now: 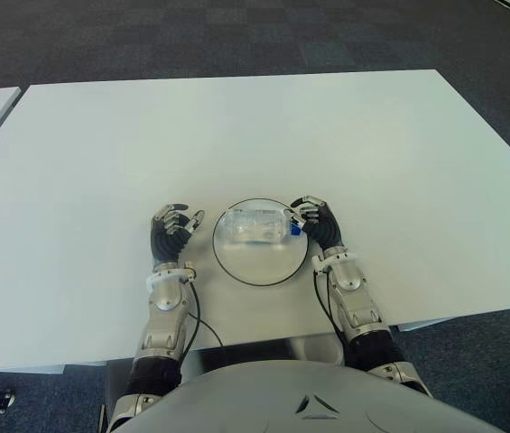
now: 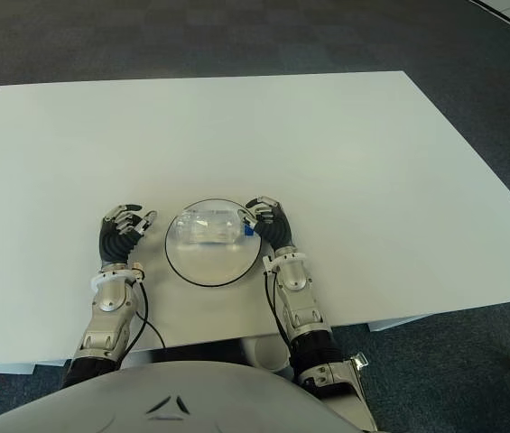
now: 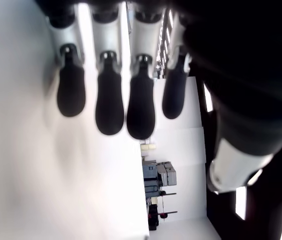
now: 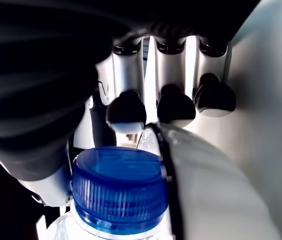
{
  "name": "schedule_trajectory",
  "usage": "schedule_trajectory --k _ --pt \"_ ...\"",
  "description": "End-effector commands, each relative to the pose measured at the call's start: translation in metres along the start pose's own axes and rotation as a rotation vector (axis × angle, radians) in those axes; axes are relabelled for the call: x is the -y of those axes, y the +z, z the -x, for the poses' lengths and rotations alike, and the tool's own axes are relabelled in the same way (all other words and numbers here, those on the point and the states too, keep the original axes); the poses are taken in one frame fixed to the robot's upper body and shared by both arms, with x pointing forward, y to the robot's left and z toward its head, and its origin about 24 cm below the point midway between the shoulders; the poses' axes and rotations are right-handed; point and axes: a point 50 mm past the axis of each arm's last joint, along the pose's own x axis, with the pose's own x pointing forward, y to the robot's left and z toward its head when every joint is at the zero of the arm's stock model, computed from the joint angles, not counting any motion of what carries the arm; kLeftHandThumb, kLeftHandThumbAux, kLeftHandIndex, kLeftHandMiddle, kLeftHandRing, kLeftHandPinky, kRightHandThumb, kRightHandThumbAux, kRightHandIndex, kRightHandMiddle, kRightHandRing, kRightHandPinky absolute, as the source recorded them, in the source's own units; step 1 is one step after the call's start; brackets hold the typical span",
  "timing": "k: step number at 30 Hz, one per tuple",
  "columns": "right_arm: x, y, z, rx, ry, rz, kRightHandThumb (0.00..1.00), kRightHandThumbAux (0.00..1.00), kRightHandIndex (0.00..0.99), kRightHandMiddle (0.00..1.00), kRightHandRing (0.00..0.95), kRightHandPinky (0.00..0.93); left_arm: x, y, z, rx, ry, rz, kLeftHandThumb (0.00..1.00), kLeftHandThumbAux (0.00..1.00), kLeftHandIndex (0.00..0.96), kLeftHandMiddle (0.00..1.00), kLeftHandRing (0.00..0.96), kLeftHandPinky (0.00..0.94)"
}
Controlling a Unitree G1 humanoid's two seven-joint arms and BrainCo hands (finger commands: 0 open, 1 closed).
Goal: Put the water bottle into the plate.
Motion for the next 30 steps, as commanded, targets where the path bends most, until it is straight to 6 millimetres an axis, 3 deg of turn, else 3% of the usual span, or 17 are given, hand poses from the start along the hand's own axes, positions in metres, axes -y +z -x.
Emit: schedule_trajectory --k 1,19,30 --pt "-0.005 -0.004 0.004 -0.025 0.010 -0.008 0.702 0.731 0.437 0.862 0.861 0.856 -0.001 -0.009 0.005 -0.068 -0.080 -0.039 0.706 0.718 0.436 0.651 0.640 0.638" --pt "0.001 -0.003 0.003 -0.038 -0.021 0.001 0.704 0.730 0.437 0.858 0.864 0.853 -0.001 -0.015 0.006 -0.099 -0.224 -0.154 0.707 0.716 0.436 0.695 0.673 0.660" --pt "0.014 -0.003 0.000 -0.006 -0.102 0.018 0.705 0.728 0.438 0.861 0.862 0.863 -0.002 -0.018 0.007 -0.133 -0.279 -0.160 0.709 0.715 0.437 0.706 0.681 0.668"
